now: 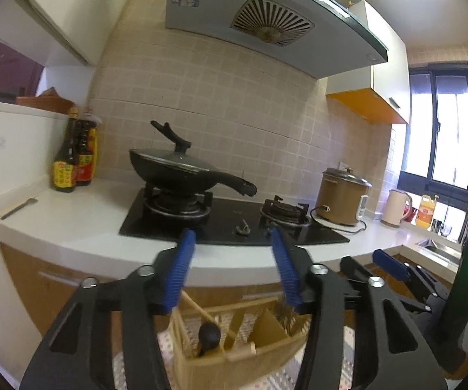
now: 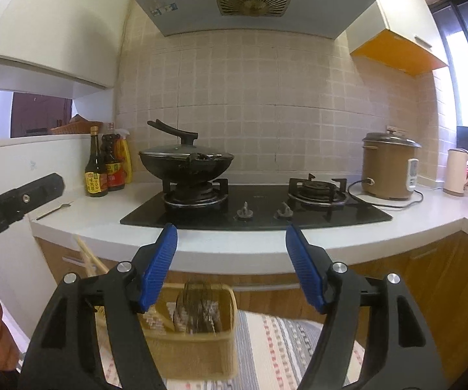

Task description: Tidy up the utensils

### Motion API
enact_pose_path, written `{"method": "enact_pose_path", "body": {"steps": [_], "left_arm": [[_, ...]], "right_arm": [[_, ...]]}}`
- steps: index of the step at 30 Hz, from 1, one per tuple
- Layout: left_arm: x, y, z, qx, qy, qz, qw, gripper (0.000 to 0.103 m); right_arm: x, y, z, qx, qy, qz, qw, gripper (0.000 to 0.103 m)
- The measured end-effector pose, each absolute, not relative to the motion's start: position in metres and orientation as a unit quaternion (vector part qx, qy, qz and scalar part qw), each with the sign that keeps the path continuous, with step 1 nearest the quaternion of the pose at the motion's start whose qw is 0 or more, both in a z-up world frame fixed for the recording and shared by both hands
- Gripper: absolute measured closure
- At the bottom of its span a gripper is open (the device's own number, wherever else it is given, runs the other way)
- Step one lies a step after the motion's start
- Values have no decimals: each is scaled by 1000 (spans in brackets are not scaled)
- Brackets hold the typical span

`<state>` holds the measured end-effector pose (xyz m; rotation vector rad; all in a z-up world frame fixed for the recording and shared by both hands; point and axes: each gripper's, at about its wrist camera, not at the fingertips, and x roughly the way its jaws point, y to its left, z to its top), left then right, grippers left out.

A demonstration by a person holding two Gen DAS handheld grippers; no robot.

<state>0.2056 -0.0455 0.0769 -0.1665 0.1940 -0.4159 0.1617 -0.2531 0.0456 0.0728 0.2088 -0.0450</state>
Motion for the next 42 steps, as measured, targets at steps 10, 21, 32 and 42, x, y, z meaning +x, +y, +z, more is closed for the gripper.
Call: {"method": "enact_pose_path", "body": {"steps": [10,21,32,42], "left_arm": [[111,-50,26,-66,119,-154,979,37],[82,-65,-33,-47,72,41,995,23],[79,-74,-52,-18,95,29,995,21],[88,-69,-62,-20,131,5,991,17]], "right_arm": [[78,-263,12,69,136,-26,988,37],[54,-270,-27,91,134,-45,986,34],[48,-256,-56,52,136,-37,989,29],[44,-244,-61,21,125,-43,991,24]]}}
